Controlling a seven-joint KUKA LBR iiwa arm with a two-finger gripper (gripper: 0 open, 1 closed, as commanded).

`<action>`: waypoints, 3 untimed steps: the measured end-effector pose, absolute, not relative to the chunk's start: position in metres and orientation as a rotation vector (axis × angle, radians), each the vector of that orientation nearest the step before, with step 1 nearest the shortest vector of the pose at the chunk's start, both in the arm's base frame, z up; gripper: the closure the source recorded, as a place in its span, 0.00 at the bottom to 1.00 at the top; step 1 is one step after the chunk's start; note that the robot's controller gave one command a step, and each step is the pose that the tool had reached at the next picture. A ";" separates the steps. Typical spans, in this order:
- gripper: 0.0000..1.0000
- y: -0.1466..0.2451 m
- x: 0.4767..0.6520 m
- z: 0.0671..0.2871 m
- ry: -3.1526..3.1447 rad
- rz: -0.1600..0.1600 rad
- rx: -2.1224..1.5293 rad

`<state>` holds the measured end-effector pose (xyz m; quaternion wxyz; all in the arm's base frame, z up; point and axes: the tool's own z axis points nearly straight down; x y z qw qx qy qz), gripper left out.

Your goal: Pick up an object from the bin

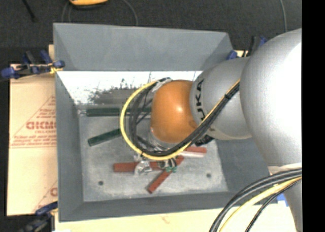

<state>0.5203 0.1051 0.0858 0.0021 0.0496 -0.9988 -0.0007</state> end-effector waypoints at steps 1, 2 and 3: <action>1.00 0.105 0.519 0.106 -3.130 0.000 0.155; 1.00 0.105 0.521 0.124 -3.138 -0.001 0.154; 1.00 0.105 0.520 0.140 -3.135 0.000 0.154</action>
Offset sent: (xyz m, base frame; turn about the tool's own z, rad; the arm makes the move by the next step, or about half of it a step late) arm 0.0001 0.0000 0.0704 0.0000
